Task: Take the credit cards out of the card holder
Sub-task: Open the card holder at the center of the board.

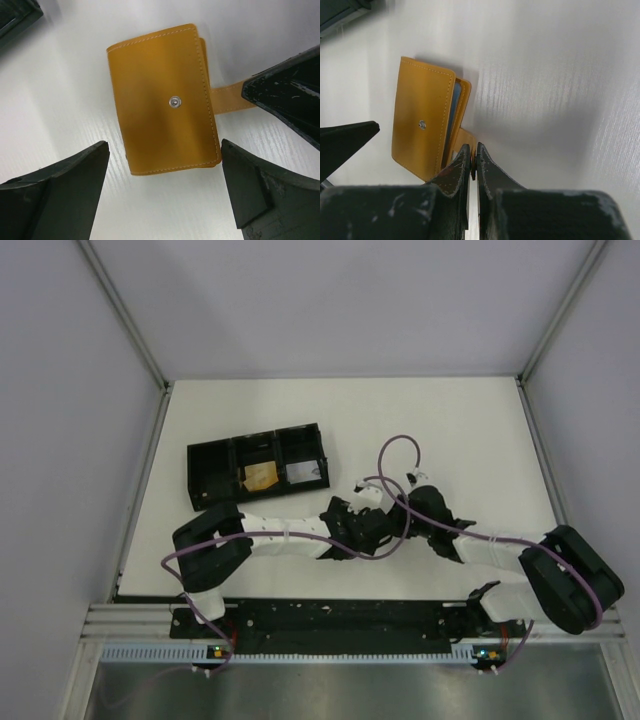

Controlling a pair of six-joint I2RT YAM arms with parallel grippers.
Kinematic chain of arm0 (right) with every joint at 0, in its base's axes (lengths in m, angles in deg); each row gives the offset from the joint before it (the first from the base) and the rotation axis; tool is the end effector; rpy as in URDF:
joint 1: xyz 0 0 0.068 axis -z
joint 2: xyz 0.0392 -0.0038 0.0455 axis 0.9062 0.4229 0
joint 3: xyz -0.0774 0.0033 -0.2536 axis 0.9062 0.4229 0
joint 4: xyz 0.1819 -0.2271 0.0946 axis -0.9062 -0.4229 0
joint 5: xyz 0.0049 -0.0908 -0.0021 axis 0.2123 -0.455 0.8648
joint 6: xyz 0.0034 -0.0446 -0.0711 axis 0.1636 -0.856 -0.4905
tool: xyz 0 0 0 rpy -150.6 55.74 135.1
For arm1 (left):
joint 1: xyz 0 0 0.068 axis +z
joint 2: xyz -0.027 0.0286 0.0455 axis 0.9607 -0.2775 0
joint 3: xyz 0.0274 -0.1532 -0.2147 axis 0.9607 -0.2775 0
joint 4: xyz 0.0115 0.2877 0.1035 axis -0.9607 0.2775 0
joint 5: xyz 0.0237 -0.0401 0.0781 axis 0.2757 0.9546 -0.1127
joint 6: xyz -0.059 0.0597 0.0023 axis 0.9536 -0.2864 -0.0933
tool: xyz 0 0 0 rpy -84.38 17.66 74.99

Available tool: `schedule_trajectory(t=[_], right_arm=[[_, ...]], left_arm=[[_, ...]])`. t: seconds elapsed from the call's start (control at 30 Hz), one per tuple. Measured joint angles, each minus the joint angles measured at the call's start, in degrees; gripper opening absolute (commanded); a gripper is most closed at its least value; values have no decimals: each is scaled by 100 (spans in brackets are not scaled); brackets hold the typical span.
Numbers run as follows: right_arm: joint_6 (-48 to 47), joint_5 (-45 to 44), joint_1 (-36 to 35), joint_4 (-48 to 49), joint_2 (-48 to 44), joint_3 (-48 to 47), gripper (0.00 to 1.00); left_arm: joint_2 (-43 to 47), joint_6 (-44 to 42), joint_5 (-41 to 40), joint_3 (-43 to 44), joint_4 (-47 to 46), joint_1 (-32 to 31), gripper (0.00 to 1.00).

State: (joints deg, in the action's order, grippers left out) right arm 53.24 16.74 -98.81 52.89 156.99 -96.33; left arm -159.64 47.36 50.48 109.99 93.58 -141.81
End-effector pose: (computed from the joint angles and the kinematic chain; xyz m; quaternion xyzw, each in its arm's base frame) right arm 0.2387 0.1667 0.0703 0.0458 0.8968 0.2963 0.3254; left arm 0.1901 -0.3590 0.1009 0.1791 0.9084 -0.0226 0.3770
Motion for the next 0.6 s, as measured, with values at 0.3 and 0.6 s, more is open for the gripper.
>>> schedule_trajectory(t=[0.3,0.6], right_arm=[[0,0,63,-2,-59,26,0],[-20,44,66,-4,-72,26,0]], left_arm=[[142,184,-424,-70,144,7,79],[551,116,-581,-262,-101,284,73]])
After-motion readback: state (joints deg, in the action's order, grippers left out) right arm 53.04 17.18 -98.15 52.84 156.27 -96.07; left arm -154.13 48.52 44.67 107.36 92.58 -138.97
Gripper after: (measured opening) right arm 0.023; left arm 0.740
